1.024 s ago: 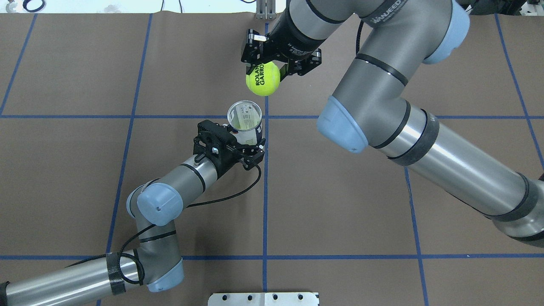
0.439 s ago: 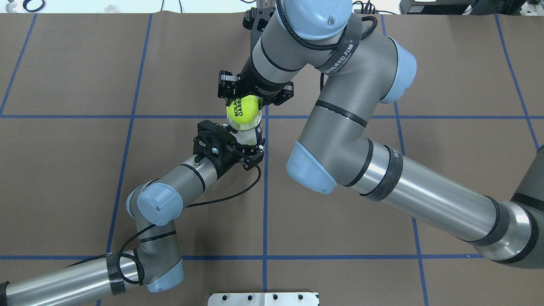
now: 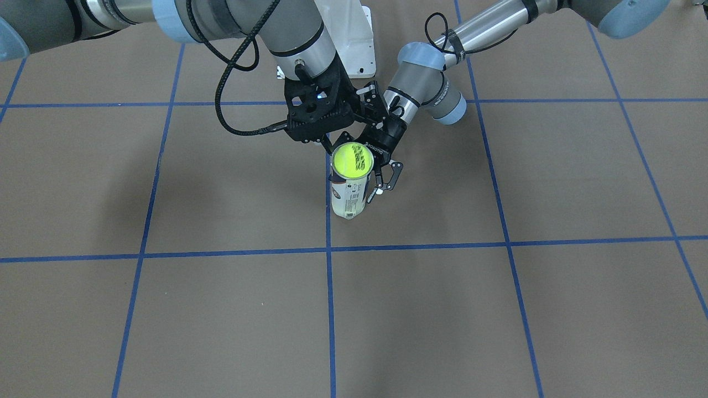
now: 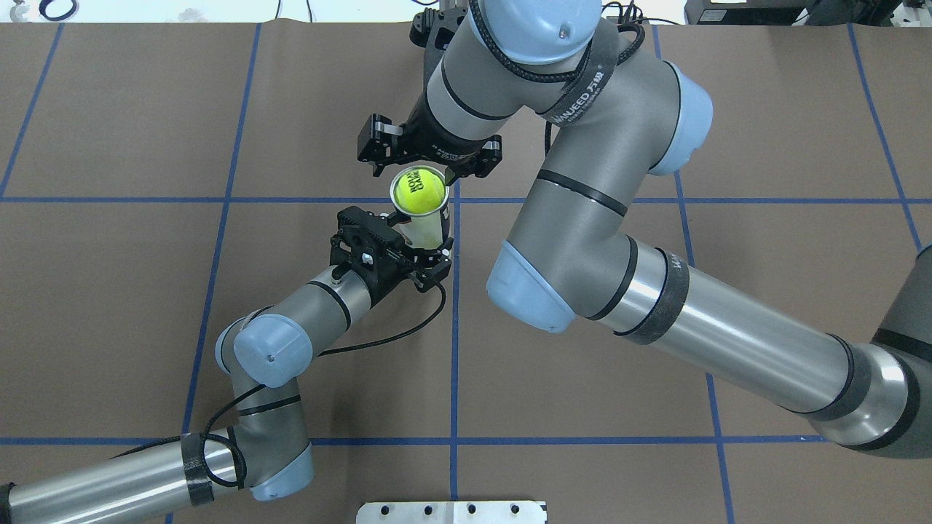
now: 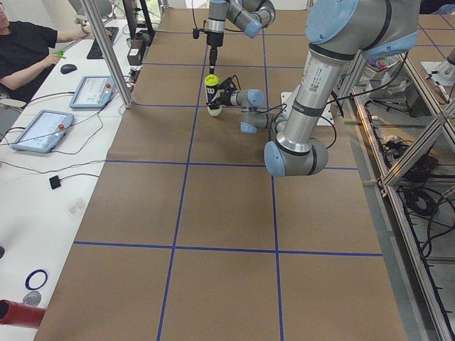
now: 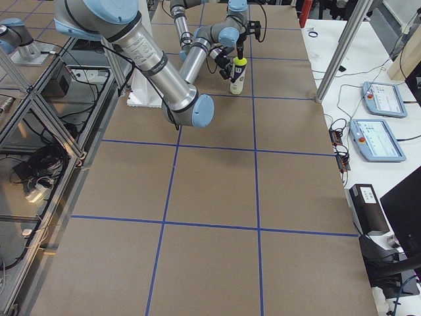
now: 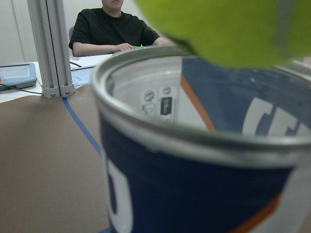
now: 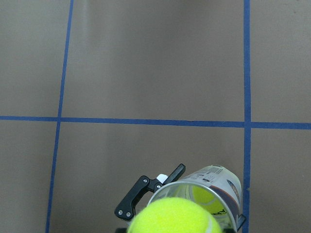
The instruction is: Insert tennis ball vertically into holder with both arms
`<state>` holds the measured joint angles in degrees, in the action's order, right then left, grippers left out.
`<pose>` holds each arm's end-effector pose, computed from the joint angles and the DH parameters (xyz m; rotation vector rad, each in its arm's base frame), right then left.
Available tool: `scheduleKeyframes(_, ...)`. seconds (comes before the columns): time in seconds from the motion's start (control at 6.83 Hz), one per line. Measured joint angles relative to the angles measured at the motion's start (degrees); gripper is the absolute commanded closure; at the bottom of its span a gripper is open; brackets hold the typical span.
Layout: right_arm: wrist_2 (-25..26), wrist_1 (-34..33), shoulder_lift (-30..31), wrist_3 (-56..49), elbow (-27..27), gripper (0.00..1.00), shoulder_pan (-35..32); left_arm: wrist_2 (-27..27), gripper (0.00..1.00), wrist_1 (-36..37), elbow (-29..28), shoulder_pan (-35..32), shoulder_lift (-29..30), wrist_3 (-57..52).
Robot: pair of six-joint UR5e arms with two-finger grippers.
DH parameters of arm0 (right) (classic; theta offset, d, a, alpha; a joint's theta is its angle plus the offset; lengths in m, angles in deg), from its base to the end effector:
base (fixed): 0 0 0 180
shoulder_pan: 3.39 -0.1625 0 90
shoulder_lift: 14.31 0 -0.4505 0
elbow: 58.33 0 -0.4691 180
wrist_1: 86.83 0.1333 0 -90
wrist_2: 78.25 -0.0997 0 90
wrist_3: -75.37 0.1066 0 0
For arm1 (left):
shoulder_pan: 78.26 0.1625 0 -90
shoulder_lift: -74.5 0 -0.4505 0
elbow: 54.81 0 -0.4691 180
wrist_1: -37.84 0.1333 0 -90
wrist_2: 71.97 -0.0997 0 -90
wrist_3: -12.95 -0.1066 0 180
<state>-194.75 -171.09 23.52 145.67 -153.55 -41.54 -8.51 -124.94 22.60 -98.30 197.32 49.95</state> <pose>-0.5280 -0.5238 -0.0022 0.1598 -1.1433 0.0307 0.6654 -0.4353 0.2743 1.2237 1.0588 0.0679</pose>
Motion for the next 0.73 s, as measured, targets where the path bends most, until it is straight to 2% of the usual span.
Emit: scheduleKeyframes(0.73, -0.68, -0.07, -0.25, 0.35, -1.38, 0.01, -1.81, 0.08, 0.01, -0.04, 0.42, 0.07, -0.37, -0.02)
